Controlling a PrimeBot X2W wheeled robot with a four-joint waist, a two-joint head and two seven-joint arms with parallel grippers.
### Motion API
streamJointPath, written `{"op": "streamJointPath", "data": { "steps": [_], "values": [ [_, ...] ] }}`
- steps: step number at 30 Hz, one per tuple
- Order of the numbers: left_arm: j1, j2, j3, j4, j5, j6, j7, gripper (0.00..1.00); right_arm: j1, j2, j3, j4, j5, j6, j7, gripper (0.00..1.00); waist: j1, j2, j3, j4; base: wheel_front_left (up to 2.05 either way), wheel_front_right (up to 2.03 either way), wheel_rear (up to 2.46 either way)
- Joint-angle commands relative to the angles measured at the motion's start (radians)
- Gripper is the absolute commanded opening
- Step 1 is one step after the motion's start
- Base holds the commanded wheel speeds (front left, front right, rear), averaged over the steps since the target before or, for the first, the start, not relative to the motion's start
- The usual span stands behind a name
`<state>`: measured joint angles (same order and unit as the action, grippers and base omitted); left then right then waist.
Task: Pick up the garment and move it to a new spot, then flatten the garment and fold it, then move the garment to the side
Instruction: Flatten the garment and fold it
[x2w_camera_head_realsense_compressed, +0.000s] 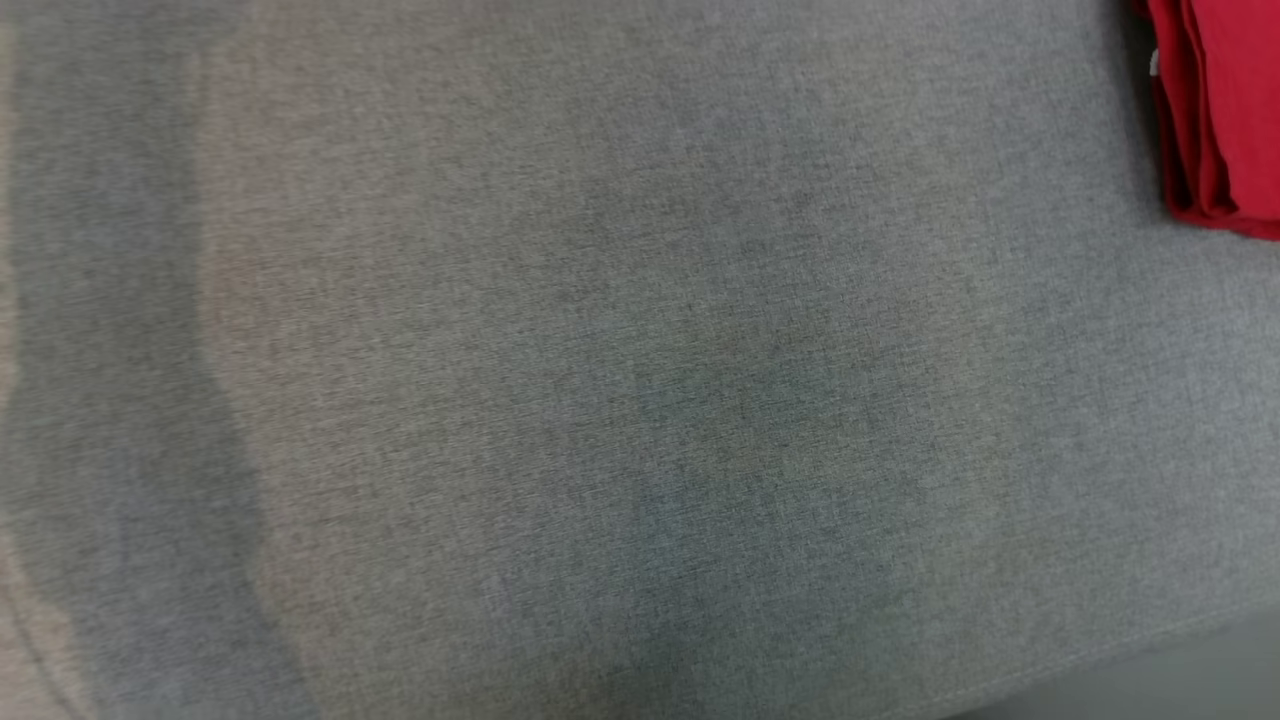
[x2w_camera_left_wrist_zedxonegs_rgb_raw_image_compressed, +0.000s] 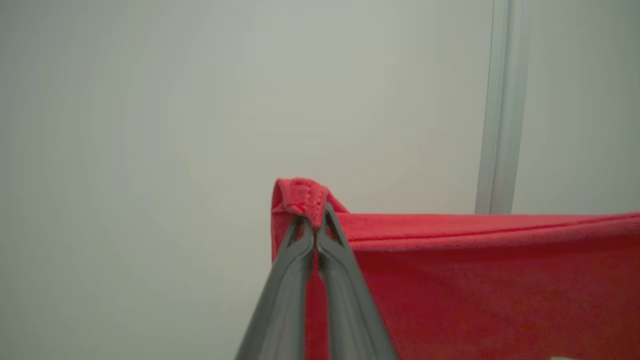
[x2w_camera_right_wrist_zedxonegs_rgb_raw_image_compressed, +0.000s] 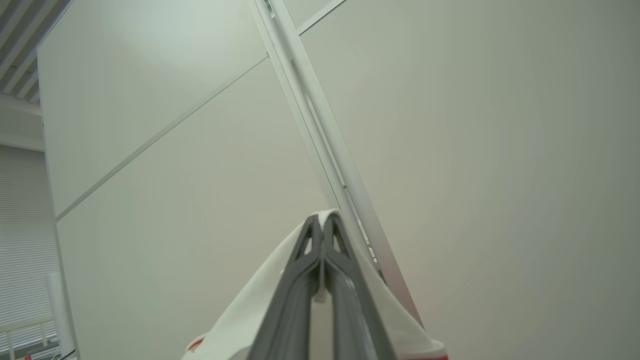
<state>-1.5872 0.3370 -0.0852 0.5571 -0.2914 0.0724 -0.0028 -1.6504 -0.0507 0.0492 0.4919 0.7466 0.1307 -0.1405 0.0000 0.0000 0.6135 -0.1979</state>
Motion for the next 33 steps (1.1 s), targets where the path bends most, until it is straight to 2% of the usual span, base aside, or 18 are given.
{"op": "streamJointPath", "data": {
  "steps": [1, 8, 12, 17, 20, 21, 27, 33],
  "values": [
    [-0.008, 0.013, -0.004, 0.030, 0.009, -0.007, -0.011, 0.00, -0.006, -0.001, 0.021, 0.020, 0.021, 0.000, -0.021, 0.00, 0.0000, 0.0000, 0.033, -0.031, 0.00, 0.00, 0.00],
    [-0.051, 0.062, 0.004, 0.180, 0.006, -0.033, -0.080, 0.00, 0.036, -0.002, 0.179, 0.057, 0.132, 0.000, -0.086, 0.00, 0.0000, 0.0000, 0.117, -0.079, 0.00, 0.00, 0.00],
    [-0.008, 0.088, 0.016, 0.244, -0.001, -0.038, -0.127, 0.00, 0.117, -0.003, 0.276, 0.037, 0.176, 0.000, -0.100, 0.00, 0.0000, 0.0000, 0.142, -0.096, 0.00, 0.00, 0.00],
    [0.026, 0.106, 0.022, 0.296, -0.020, -0.065, -0.173, 0.00, 0.221, -0.003, 0.384, -0.009, 0.209, 0.000, -0.110, 0.00, 0.0000, 0.0000, 0.146, -0.099, 0.00, 0.00, 0.00],
    [0.047, 0.102, 0.023, 0.315, -0.033, -0.086, -0.193, 0.00, 0.270, -0.005, 0.407, -0.034, 0.206, 0.000, -0.113, 0.00, 0.0000, 0.0000, 0.134, -0.089, 0.00, 0.00, 0.00],
    [0.053, 0.097, 0.022, 0.316, -0.046, -0.115, -0.215, 0.00, 0.314, -0.023, 0.409, -0.066, 0.214, 0.000, -0.116, 0.00, 0.0000, 0.0000, 0.117, -0.076, 0.00, 0.00, 0.00],
    [0.110, 0.065, 0.002, 0.310, -0.082, -0.174, -0.236, 0.00, 0.439, -0.069, 0.423, -0.148, 0.246, 0.000, -0.096, 0.00, 0.0000, 0.0000, 0.064, -0.040, 0.00, 0.00, 0.00],
    [0.232, 0.037, 0.001, 0.284, -0.145, -0.195, -0.249, 0.00, 0.623, -0.131, 0.458, -0.245, 0.269, 0.000, -0.073, 0.00, 0.0000, 0.0000, -0.006, 0.002, 0.00, 0.00, 0.00]
  ]
}}
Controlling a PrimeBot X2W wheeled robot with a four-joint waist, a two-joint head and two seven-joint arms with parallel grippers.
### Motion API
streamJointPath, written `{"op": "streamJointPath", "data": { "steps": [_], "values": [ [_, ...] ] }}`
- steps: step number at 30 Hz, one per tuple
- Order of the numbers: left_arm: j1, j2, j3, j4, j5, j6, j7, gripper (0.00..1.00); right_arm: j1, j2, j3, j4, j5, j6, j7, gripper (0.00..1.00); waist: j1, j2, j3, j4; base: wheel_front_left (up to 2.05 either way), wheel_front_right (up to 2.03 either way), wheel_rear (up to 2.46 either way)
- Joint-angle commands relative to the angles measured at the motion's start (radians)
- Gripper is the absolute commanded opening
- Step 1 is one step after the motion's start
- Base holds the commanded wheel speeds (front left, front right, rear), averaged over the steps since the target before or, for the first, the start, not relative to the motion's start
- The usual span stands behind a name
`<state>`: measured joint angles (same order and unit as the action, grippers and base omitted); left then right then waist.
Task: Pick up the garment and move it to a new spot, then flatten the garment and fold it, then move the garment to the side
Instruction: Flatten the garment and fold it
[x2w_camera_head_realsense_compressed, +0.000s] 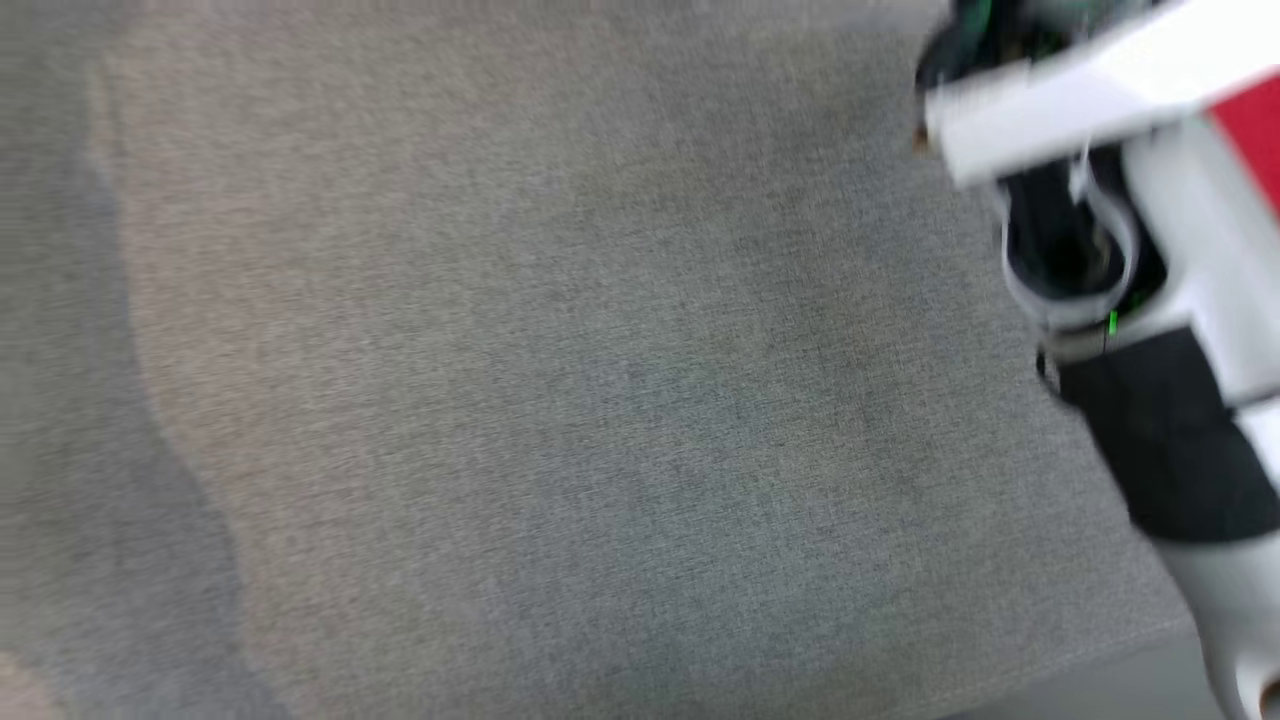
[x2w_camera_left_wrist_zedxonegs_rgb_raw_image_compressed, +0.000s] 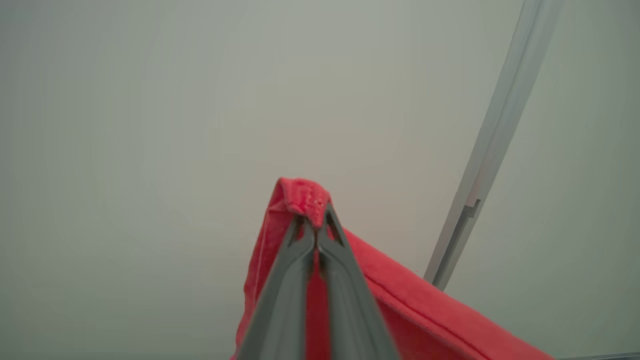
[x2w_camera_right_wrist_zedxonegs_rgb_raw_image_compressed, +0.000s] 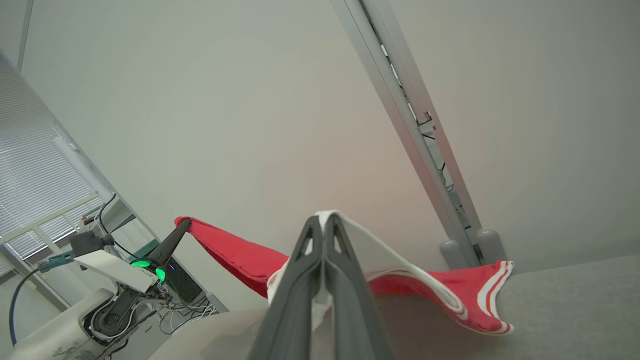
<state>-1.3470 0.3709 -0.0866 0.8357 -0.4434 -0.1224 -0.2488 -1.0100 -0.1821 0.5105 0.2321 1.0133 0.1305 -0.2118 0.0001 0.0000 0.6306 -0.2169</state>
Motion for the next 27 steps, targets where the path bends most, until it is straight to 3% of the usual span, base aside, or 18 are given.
{"op": "streamJointPath", "data": {
  "steps": [1, 6, 12, 19, 27],
  "values": [
    [0.025, 0.001, 0.000, -0.004, -0.006, -0.004, -0.006, 0.00, 0.025, -0.012, 0.000, -0.007, 0.006, 0.001, 0.002, 0.00, -0.0001, 0.0000, -0.037, 0.030, 0.00, 0.00, 0.00],
    [0.236, -0.024, 0.012, -0.085, -0.084, -0.008, -0.014, 0.00, 0.235, -0.072, -0.002, -0.098, -0.013, 0.001, 0.001, 0.00, -0.0001, 0.0000, -0.115, 0.066, 0.00, 0.00, 0.00],
    [0.544, -0.057, 0.084, -0.278, -0.143, -0.007, -0.018, 0.00, 0.465, -0.092, -0.041, -0.198, -0.027, 0.001, -0.011, 0.00, -0.0001, 0.0000, -0.198, 0.095, 0.00, 0.00, 0.00],
    [0.882, -0.160, 0.162, -0.498, -0.075, 0.015, -0.017, 0.00, 0.738, -0.083, -0.147, -0.269, -0.013, 0.001, -0.029, 0.00, -0.0001, 0.0000, -0.285, 0.145, 0.00, 0.00, 0.00],
    [1.139, -0.276, 0.204, -0.619, -0.013, 0.012, -0.017, 0.00, 0.981, -0.054, -0.221, -0.287, -0.033, 0.001, -0.006, 0.00, -0.0001, 0.0000, -0.363, 0.170, 0.00, 0.00, 0.00]
  ]
}}
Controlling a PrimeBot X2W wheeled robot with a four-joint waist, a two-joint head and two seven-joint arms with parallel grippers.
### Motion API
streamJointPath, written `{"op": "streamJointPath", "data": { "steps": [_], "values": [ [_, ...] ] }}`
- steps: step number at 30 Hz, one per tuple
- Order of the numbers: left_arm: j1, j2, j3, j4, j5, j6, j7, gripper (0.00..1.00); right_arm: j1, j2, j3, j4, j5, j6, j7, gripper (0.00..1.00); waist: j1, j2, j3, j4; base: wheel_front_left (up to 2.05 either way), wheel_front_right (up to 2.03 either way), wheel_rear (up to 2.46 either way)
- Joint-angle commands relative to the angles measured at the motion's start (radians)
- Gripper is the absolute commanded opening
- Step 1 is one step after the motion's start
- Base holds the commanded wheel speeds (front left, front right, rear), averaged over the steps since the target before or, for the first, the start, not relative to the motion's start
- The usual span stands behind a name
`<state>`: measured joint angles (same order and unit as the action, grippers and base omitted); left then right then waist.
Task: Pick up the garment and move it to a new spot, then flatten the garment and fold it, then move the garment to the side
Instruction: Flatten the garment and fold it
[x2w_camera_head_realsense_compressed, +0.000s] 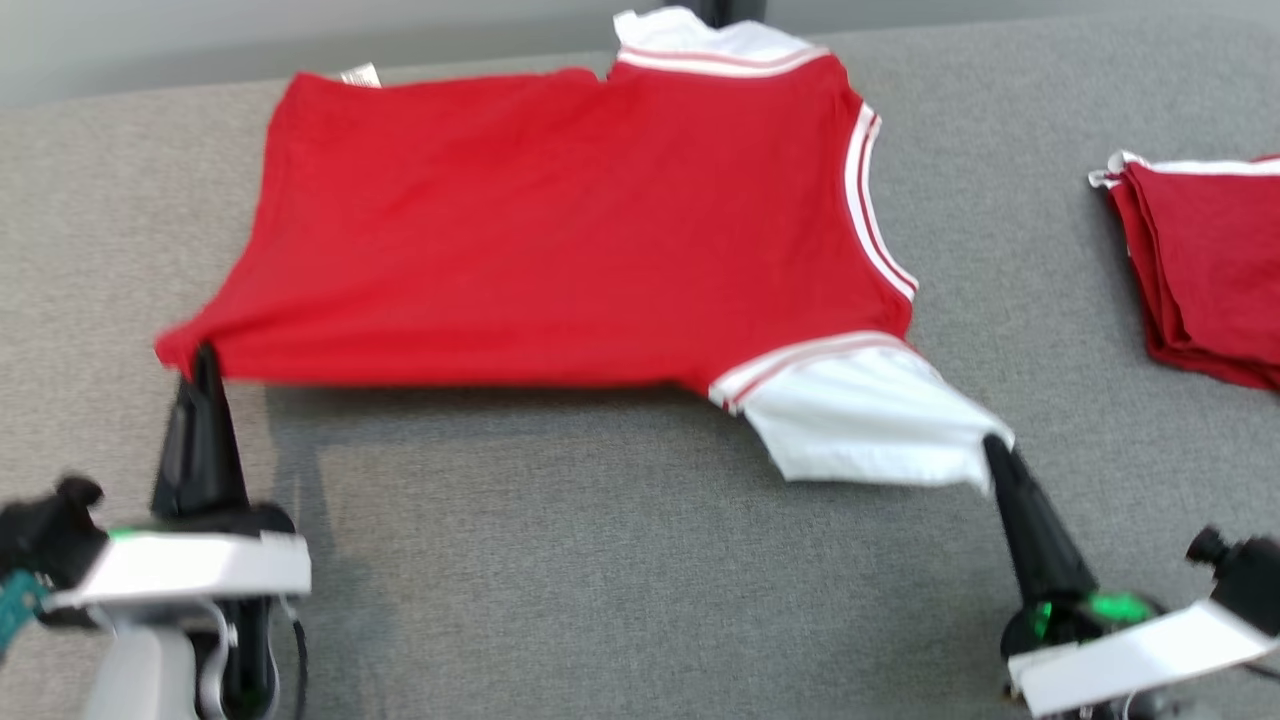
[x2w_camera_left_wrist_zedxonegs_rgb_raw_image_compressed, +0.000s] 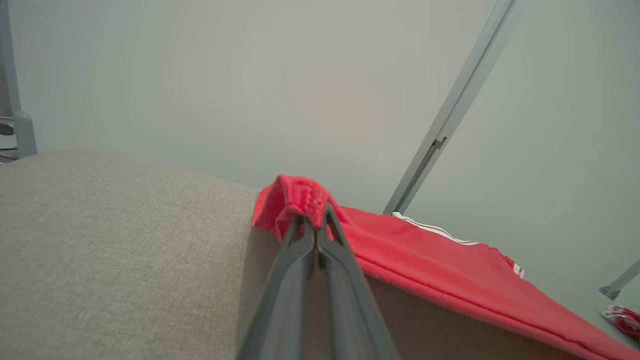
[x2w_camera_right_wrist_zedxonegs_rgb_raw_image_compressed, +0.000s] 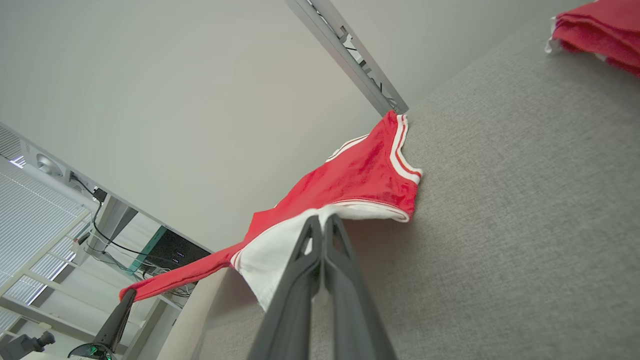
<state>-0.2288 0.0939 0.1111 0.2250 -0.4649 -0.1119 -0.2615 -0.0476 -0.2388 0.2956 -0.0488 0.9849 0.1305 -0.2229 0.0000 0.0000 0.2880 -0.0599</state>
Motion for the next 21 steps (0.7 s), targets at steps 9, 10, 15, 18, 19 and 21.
{"op": "streamJointPath", "data": {
  "steps": [9, 10, 15, 18, 19, 21],
  "values": [
    [0.195, -0.039, 0.005, -0.029, 0.015, -0.002, -0.005, 0.00, 0.178, 0.039, 0.000, -0.035, -0.012, 0.001, 0.085, 0.00, 0.0000, 0.0000, -0.065, 0.036, 0.00, 0.00, 0.00],
    [0.207, -0.040, 0.006, -0.030, 0.014, -0.002, -0.005, 0.00, 0.190, 0.041, 0.004, -0.035, -0.015, 0.001, 0.093, 0.00, 0.0000, 0.0000, -0.070, 0.038, 0.00, 0.00, 0.00],
    [0.269, -0.041, -0.011, -0.044, -0.020, 0.016, -0.005, 0.00, 0.239, 0.058, -0.004, -0.045, -0.024, 0.001, 0.116, 0.00, 0.0000, 0.0000, -0.093, 0.037, 0.00, 0.00, 0.00],
    [0.293, -0.041, -0.014, -0.050, -0.032, 0.022, -0.005, 0.00, 0.257, 0.065, 0.001, -0.053, -0.023, 0.001, 0.130, 0.00, 0.0000, 0.0000, -0.103, 0.033, 0.00, 0.00, 0.00],
    [0.304, -0.041, -0.016, -0.055, -0.038, 0.024, -0.005, 0.00, 0.267, 0.068, 0.002, -0.058, -0.019, 0.001, 0.136, 0.00, 0.0000, 0.0000, -0.107, 0.032, 0.00, 0.00, 0.00],
    [0.321, -0.041, -0.021, -0.063, -0.048, 0.030, -0.005, 0.00, 0.283, 0.070, 0.000, -0.067, -0.020, 0.001, 0.146, 0.00, 0.0000, 0.0000, -0.113, 0.029, 0.00, 0.00, 0.00]
  ]
}}
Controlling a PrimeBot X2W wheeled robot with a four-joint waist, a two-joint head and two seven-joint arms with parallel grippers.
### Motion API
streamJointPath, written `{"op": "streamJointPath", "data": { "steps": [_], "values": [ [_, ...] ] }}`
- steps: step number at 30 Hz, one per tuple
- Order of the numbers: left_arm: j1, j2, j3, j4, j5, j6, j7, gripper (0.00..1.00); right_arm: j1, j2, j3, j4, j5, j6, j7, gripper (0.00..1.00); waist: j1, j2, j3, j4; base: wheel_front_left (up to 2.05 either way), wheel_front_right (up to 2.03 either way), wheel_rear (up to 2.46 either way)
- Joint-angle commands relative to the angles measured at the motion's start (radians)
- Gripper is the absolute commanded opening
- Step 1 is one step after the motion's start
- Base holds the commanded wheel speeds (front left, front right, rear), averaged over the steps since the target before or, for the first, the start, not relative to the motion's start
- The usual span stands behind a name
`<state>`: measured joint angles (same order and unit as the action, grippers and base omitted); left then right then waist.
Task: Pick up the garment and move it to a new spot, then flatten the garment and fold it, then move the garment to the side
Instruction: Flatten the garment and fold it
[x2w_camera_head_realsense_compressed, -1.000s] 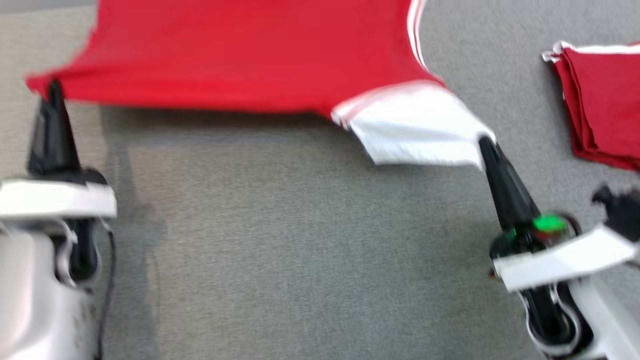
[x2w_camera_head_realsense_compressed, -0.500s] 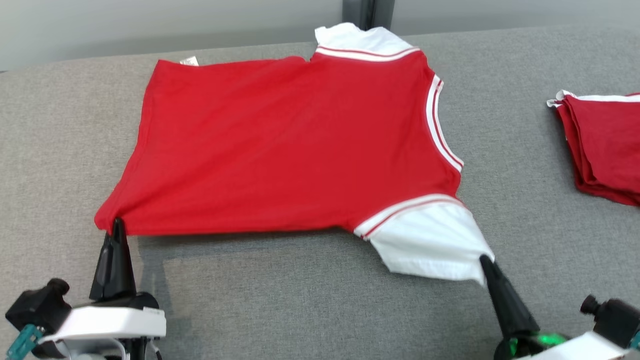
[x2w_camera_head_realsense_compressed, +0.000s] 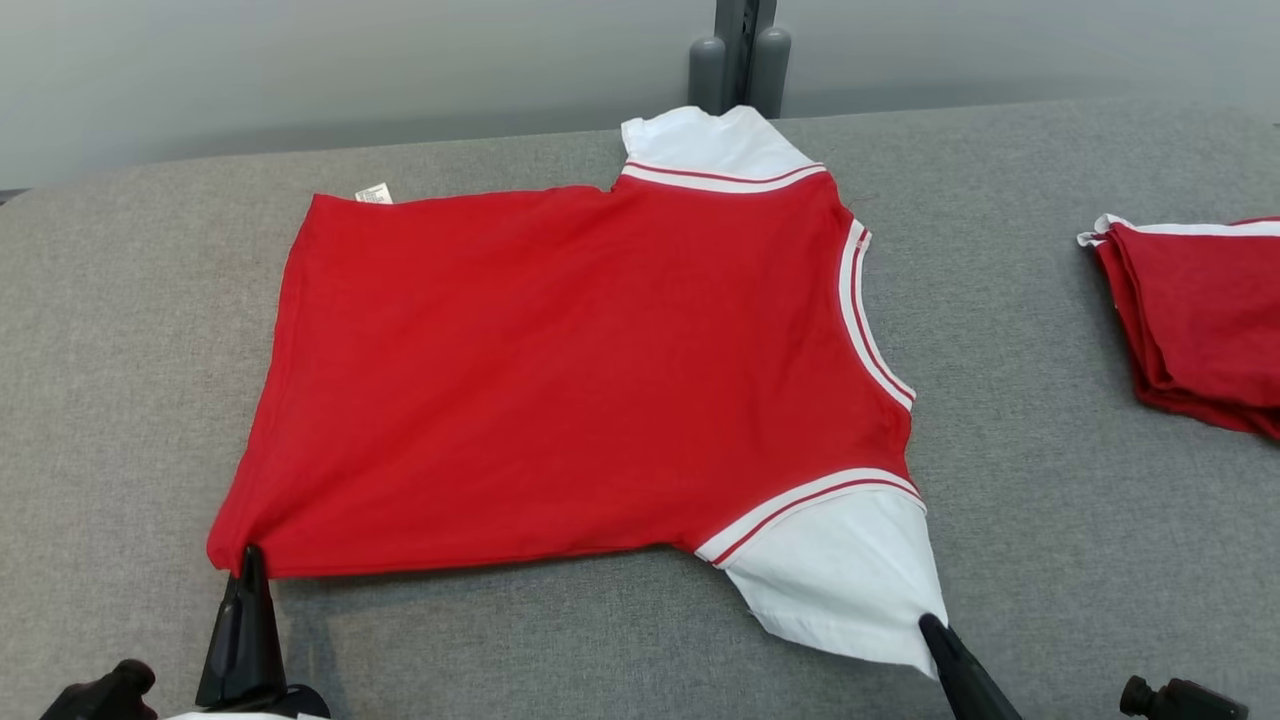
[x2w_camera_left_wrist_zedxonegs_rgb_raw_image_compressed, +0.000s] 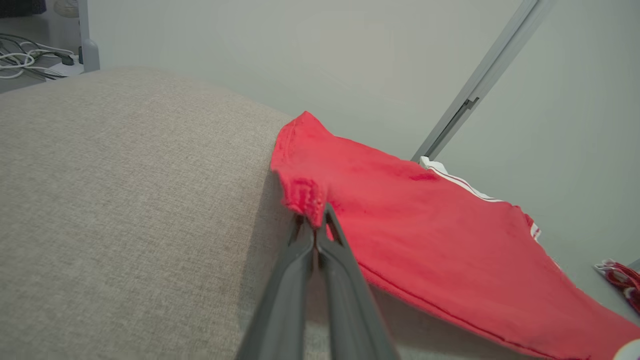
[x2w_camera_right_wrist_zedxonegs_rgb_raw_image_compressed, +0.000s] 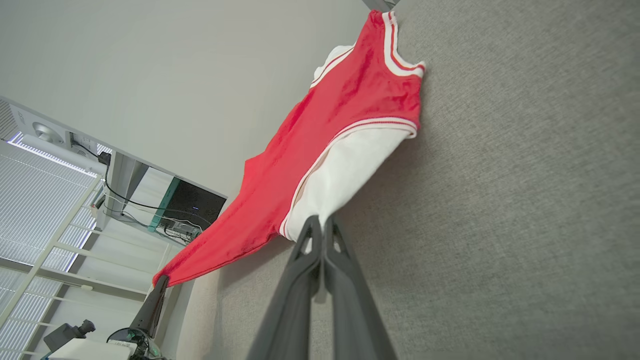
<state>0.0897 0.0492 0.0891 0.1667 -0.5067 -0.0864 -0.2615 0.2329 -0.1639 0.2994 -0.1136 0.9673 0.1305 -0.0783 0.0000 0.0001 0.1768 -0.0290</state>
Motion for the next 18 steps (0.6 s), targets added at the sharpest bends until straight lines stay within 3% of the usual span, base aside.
{"op": "streamJointPath", "data": {
  "steps": [1, 11, 18],
  "values": [
    [0.009, 0.004, -0.002, -0.006, -0.009, 0.008, -0.005, 0.00, 0.009, -0.002, -0.004, -0.007, -0.003, 0.001, 0.008, 0.00, 0.0000, -0.0001, -0.005, -0.002, 0.00, 0.00, 0.00],
    [0.013, 0.004, -0.027, 0.015, -0.030, 0.020, -0.005, 0.00, 0.035, 0.014, -0.011, -0.031, -0.004, 0.001, 0.049, 0.00, 0.0000, -0.0001, -0.049, -0.013, 0.00, 0.00, 0.00],
    [-0.044, 0.004, -0.049, 0.058, -0.066, 0.022, -0.005, 0.00, -0.026, 0.042, -0.015, 0.020, -0.010, 0.001, 0.056, 0.00, 0.0000, -0.0001, -0.065, -0.012, 0.00, 0.00, 0.00]
  ]
}}
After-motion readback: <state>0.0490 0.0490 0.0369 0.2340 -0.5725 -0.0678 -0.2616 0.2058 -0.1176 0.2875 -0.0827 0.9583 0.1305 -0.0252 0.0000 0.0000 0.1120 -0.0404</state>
